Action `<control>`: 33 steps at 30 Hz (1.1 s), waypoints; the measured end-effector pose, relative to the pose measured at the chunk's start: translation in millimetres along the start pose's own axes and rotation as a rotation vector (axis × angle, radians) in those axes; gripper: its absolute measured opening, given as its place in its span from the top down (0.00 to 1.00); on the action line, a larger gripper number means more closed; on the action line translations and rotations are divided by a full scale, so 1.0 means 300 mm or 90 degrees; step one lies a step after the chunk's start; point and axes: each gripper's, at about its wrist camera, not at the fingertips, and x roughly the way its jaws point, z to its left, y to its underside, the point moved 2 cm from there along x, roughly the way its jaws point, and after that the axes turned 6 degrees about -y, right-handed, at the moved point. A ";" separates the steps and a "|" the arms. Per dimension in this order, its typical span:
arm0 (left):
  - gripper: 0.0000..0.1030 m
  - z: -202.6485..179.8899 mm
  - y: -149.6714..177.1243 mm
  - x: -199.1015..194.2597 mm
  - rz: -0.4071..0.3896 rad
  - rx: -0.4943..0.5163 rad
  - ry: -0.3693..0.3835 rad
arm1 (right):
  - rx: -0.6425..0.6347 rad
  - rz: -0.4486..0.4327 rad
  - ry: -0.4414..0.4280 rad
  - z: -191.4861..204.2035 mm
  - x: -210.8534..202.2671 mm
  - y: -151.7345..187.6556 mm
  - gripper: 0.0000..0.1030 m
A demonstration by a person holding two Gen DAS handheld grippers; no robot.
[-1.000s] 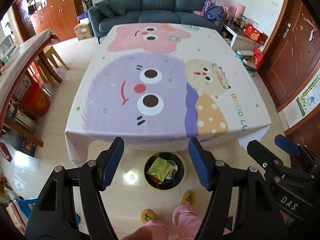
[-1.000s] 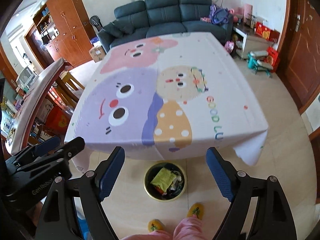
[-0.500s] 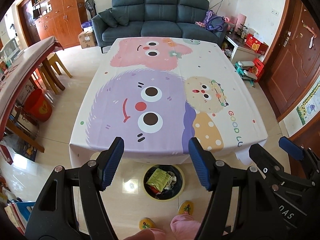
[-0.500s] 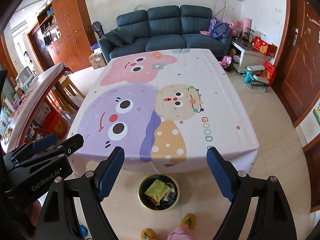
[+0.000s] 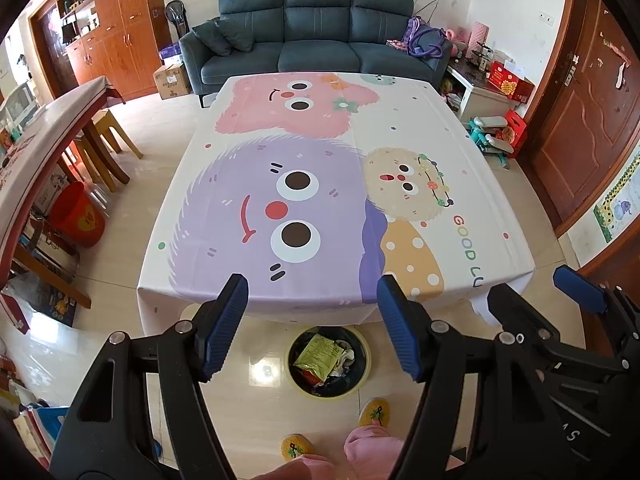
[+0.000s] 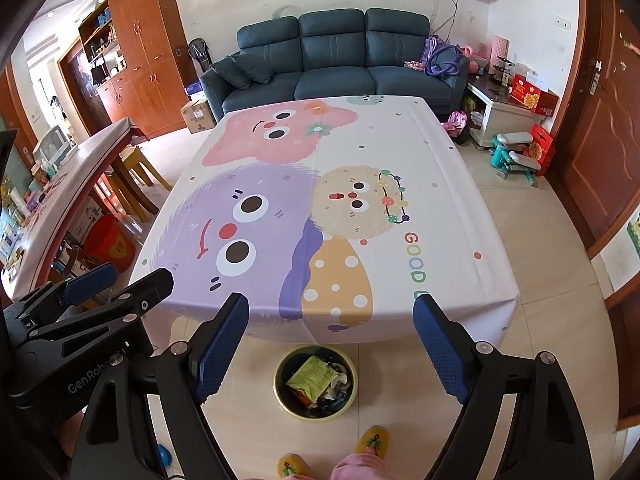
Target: Collect trash
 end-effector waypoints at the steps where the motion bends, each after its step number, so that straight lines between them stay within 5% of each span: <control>1: 0.38 0.002 0.003 0.000 0.000 -0.001 0.000 | 0.000 0.001 0.000 0.000 0.002 -0.002 0.17; 33: 0.38 0.003 0.005 -0.003 0.002 -0.005 -0.002 | -0.001 -0.002 0.004 0.023 0.002 0.000 0.17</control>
